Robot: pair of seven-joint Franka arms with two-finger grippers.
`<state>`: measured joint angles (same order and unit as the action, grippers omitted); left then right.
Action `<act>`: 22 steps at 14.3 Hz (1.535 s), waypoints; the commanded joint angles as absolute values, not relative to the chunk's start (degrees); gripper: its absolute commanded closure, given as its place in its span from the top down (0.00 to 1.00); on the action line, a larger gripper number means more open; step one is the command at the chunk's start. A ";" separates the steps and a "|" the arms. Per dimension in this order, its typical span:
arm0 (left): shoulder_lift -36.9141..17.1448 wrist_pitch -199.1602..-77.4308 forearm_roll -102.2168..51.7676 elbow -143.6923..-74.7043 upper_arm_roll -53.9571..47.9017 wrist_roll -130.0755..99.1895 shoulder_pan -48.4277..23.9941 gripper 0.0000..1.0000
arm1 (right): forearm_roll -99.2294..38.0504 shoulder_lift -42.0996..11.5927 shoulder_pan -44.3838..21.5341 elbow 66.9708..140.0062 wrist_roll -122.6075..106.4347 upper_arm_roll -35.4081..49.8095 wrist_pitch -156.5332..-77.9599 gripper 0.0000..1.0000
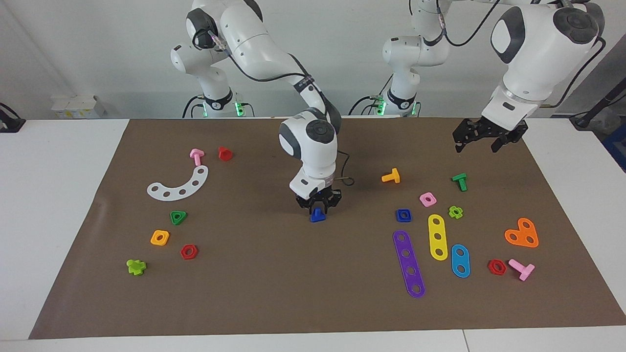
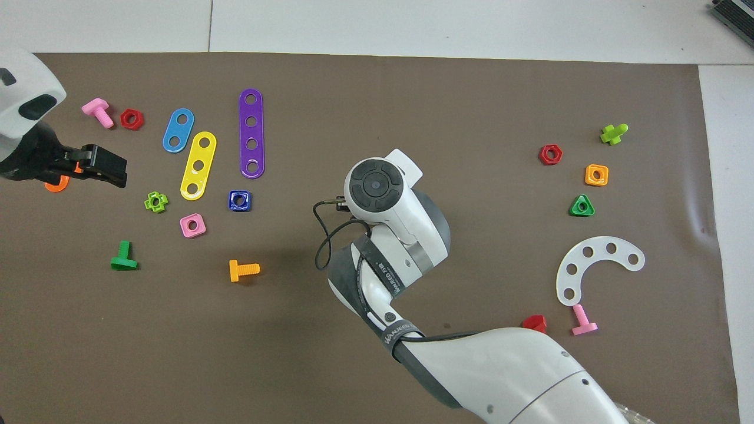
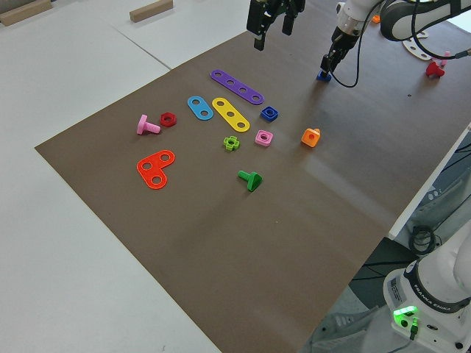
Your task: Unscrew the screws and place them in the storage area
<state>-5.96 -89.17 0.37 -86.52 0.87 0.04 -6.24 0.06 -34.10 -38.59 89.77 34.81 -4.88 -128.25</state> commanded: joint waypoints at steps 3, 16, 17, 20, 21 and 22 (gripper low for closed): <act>-3.96 -90.53 -0.70 -89.03 0.97 0.53 -5.89 1.00 | 0.61 -33.13 -38.23 90.44 32.96 -4.57 -128.58 0.00; -3.96 -90.53 -0.70 -88.95 0.97 0.53 -5.89 1.00 | -0.08 -14.42 -17.87 105.98 12.00 -5.10 -124.10 0.00; -3.96 -90.53 -0.70 -88.95 0.97 0.53 -5.89 1.00 | -0.26 -13.98 -14.97 107.56 8.13 -5.10 -124.88 0.00; -3.96 -90.53 -0.70 -88.95 0.97 0.53 -5.89 1.00 | -0.53 -11.87 -9.24 114.32 0.63 -5.01 -128.84 0.00; -3.96 -90.53 -0.70 -89.03 0.97 0.53 -5.89 1.00 | -1.31 -11.26 -8.45 116.69 0.35 -5.01 -130.67 0.00; -3.96 -90.53 -0.70 -89.03 0.97 0.53 -5.89 1.00 | -1.75 -10.90 -7.83 119.24 0.26 -5.01 -132.69 0.00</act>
